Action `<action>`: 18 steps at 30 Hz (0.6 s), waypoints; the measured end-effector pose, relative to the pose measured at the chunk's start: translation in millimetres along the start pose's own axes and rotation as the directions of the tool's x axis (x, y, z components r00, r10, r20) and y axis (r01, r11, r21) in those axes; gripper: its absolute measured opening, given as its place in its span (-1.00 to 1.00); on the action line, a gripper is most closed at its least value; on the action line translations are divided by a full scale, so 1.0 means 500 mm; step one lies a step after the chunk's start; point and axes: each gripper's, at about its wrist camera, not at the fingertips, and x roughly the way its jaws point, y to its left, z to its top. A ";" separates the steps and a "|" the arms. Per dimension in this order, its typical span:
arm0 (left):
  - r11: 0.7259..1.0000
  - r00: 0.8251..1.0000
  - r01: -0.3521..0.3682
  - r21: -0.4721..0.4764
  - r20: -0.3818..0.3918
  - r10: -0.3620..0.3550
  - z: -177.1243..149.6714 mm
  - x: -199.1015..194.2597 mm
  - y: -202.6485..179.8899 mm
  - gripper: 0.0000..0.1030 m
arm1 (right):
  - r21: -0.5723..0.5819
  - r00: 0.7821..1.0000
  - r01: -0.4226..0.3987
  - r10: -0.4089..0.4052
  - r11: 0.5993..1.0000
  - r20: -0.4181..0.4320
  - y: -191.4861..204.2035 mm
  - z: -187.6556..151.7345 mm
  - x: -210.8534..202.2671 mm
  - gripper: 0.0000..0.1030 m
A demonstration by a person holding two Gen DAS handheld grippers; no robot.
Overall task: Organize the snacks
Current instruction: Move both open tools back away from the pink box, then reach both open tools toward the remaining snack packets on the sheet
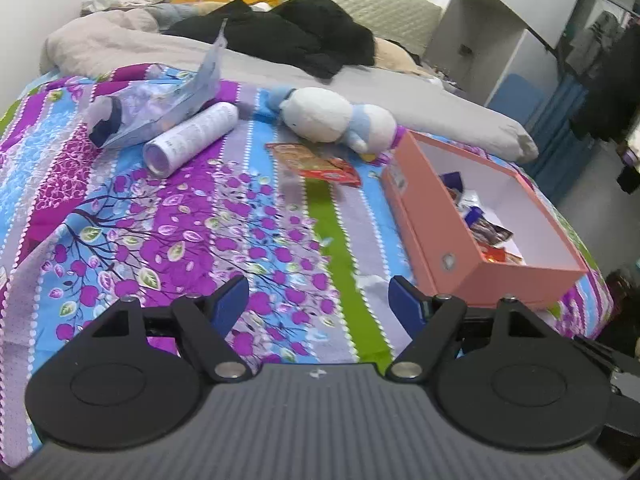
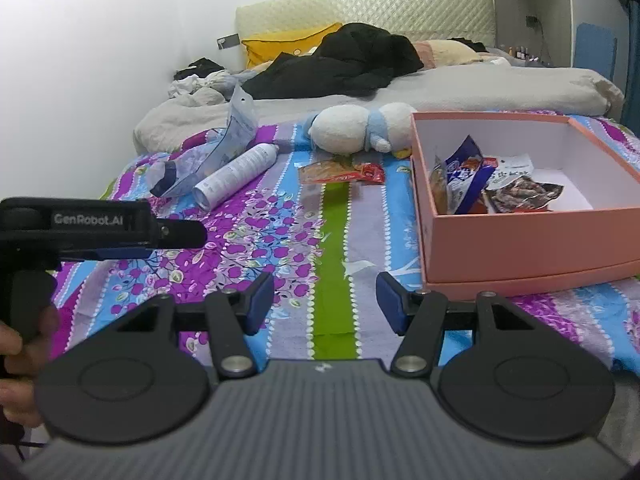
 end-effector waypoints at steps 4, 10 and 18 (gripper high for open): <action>0.999 0.999 -0.032 -0.010 0.011 0.032 0.015 0.023 0.022 0.66 | -0.014 1.000 -0.009 0.009 1.000 -0.005 0.003 0.008 0.027 0.38; 0.995 0.997 -0.080 -0.056 0.011 0.080 0.037 0.071 0.075 0.80 | 0.001 1.000 -0.015 0.015 1.000 0.017 0.012 0.014 0.070 0.81; 0.987 0.994 -0.110 -0.117 -0.013 0.109 0.052 0.143 0.156 0.80 | 0.032 0.999 -0.033 0.033 0.999 0.012 0.037 0.028 0.151 0.81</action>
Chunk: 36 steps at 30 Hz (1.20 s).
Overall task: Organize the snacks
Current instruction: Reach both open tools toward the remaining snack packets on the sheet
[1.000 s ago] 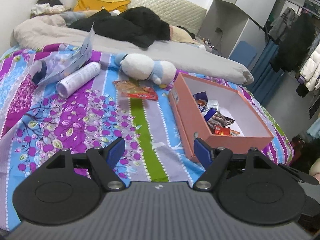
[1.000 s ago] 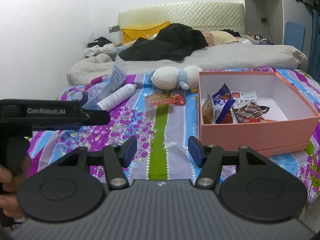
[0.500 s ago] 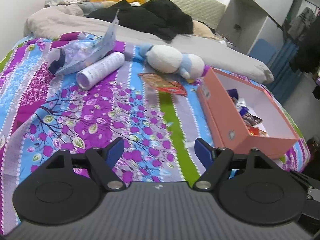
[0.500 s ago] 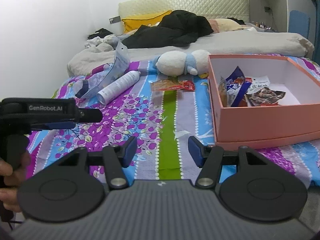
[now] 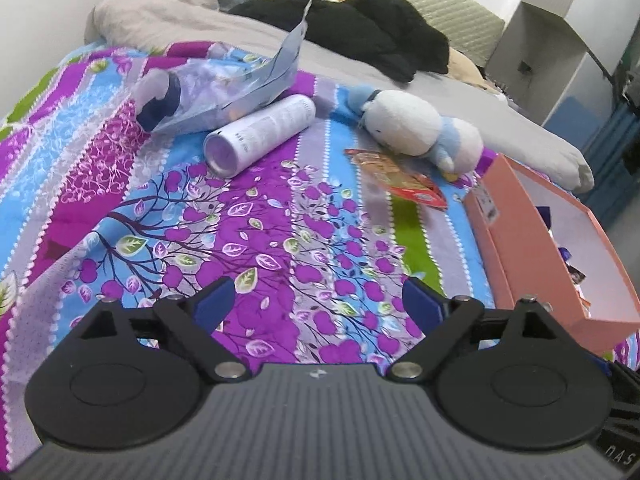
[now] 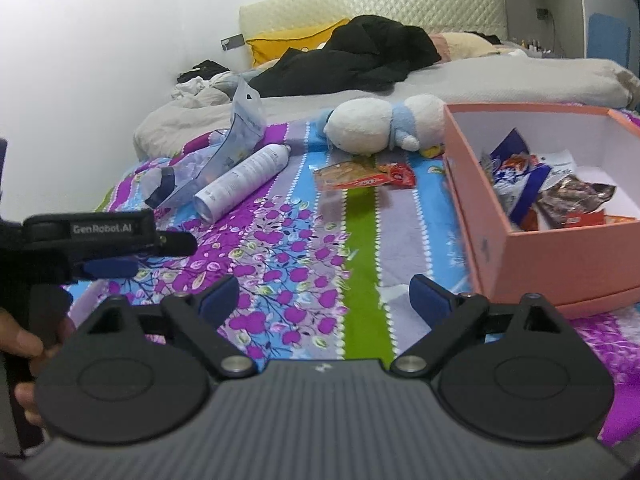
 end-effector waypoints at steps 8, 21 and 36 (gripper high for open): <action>0.997 0.999 0.037 -0.068 -0.025 -0.039 0.024 0.104 0.037 0.80 | 0.045 0.999 -0.011 0.009 0.999 0.048 0.018 0.047 0.087 0.76; 0.952 0.974 0.222 -0.211 -0.005 -0.228 0.086 0.295 0.064 0.67 | 0.119 0.992 0.114 -0.119 0.986 0.035 -0.007 0.092 0.293 0.30; 0.830 0.887 0.440 -0.342 0.022 -0.461 0.149 0.463 0.016 0.24 | 0.135 0.925 0.348 -0.363 0.928 0.109 -0.099 0.157 0.446 -0.11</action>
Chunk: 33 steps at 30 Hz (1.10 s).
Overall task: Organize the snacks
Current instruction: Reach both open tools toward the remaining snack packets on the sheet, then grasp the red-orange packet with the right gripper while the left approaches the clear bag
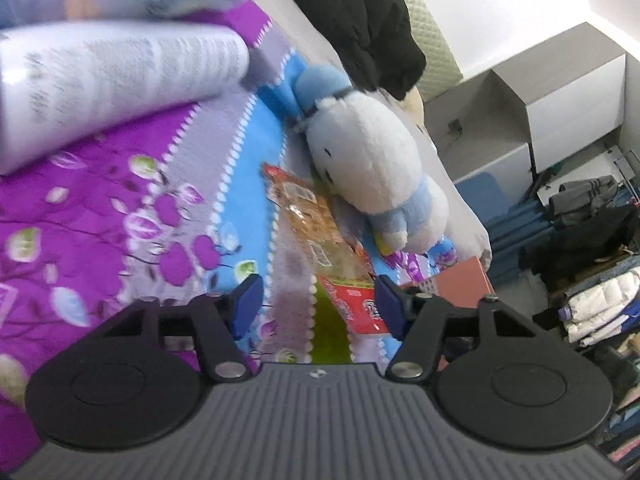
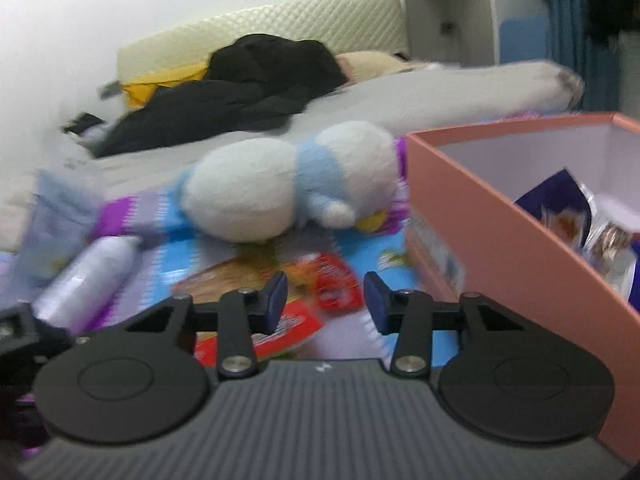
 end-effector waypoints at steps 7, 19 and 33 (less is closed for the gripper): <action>0.998 0.998 0.040 -0.043 -0.054 -0.043 -0.012 0.059 0.000 -0.08 | -0.076 0.996 -0.038 0.031 0.996 -0.080 -0.001 -0.001 0.072 -0.12; 1.000 0.998 -0.013 -0.002 -0.056 0.012 -0.008 0.085 -0.004 -0.86 | -0.074 0.989 -0.069 0.058 0.995 -0.135 -0.001 0.005 0.132 0.11; 0.995 0.996 -0.092 0.050 -0.007 0.092 -0.047 -0.031 -0.033 -0.88 | -0.117 0.991 -0.050 0.034 0.992 -0.131 0.009 -0.011 0.023 -0.09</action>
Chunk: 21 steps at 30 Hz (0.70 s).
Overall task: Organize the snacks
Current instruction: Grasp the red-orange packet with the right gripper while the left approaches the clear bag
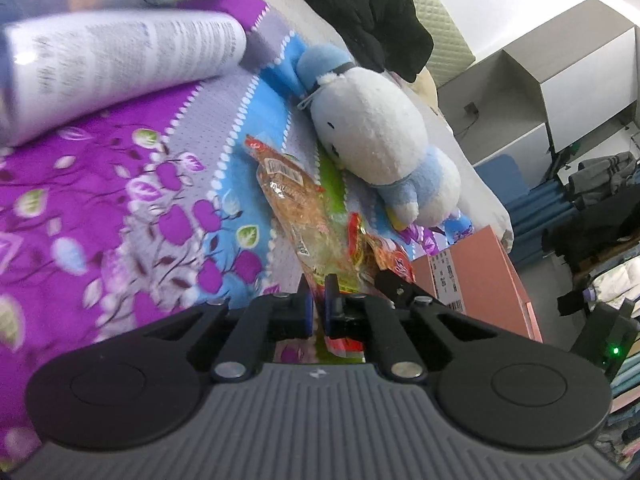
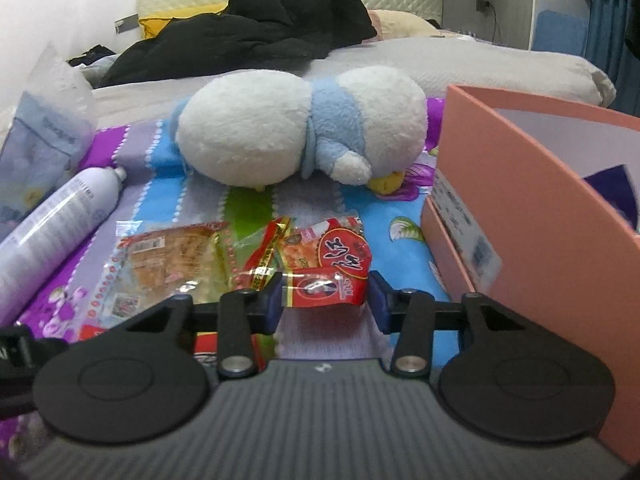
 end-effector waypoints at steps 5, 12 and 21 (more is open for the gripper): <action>1.000 0.999 -0.026 0.007 0.021 0.026 -0.031 -0.078 -0.010 -0.88 | -0.006 1.000 -0.025 0.025 1.000 0.005 0.003 -0.023 -0.074 -0.09; 0.998 0.998 -0.057 -0.001 0.013 0.057 -0.104 -0.197 -0.007 -0.88 | -0.049 0.999 -0.032 0.033 0.998 0.008 -0.005 -0.069 -0.188 -0.09; 0.998 0.998 -0.055 0.005 -0.029 0.056 -0.221 -0.340 -0.038 -0.88 | -0.102 0.997 -0.077 0.074 0.992 -0.032 -0.038 -0.142 -0.342 -0.09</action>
